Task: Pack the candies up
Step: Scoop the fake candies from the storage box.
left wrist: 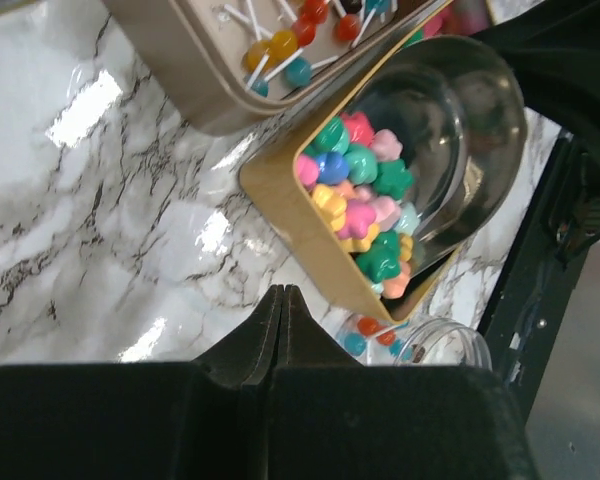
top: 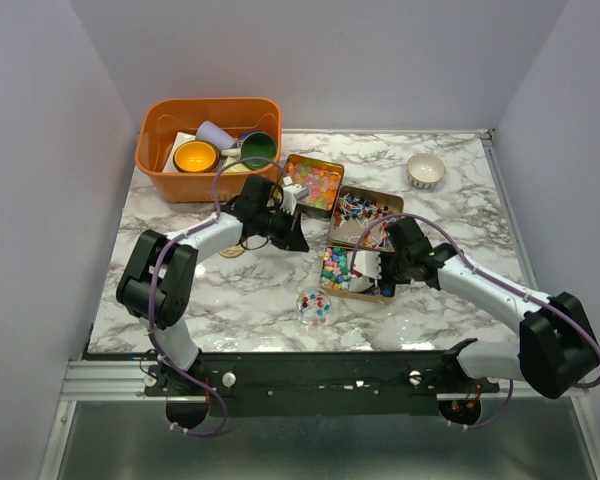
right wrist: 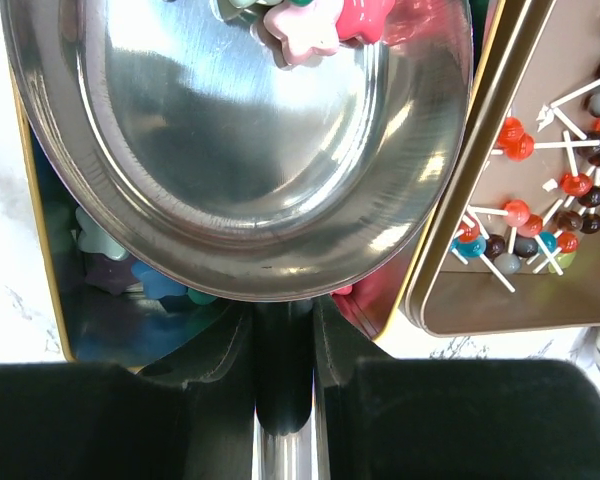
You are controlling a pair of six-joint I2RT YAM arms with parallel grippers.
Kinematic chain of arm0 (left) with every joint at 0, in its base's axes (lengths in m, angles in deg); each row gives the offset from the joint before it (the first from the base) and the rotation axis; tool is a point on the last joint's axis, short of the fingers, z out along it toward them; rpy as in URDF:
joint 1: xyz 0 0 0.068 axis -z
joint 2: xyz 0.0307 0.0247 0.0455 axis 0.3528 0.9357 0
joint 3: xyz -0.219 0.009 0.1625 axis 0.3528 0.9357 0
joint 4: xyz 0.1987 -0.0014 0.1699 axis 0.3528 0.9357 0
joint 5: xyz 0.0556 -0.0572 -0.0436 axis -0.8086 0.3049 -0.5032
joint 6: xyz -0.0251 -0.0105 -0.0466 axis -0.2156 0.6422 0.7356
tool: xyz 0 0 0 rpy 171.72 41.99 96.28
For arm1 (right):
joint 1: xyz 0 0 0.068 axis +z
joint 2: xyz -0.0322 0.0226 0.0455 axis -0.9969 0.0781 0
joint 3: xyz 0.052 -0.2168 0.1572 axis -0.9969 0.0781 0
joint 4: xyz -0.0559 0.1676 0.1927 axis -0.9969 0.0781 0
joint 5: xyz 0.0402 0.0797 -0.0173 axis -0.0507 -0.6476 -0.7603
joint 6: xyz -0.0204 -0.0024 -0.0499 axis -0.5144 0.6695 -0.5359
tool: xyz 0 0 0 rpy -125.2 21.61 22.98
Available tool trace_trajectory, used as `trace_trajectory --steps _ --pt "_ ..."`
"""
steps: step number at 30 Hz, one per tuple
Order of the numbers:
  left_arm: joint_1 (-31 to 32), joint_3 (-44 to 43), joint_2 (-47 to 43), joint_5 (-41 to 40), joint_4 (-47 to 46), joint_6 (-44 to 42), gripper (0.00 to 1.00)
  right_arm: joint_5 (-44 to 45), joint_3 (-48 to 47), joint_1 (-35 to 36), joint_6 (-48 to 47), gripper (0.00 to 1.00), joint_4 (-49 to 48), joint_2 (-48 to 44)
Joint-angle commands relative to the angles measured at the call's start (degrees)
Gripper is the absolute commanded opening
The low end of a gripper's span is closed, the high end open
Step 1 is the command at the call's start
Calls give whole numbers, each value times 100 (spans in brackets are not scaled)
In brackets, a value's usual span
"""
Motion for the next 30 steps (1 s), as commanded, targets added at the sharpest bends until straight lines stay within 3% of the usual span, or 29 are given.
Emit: trace_trajectory --steps 1,10,18,30 --pt "25 -510 200 409 -475 439 3 138 -9 -3 -291 1 -263 27" --pt "323 -1126 947 127 -572 870 0 147 -326 -3 -186 1 -412 448" --pt "500 -1162 1202 49 -519 871 0 182 -440 -3 -54 1 -430 519" --pt "526 -1469 1668 -751 -150 747 0 94 -177 -11 -211 1 -684 -139"
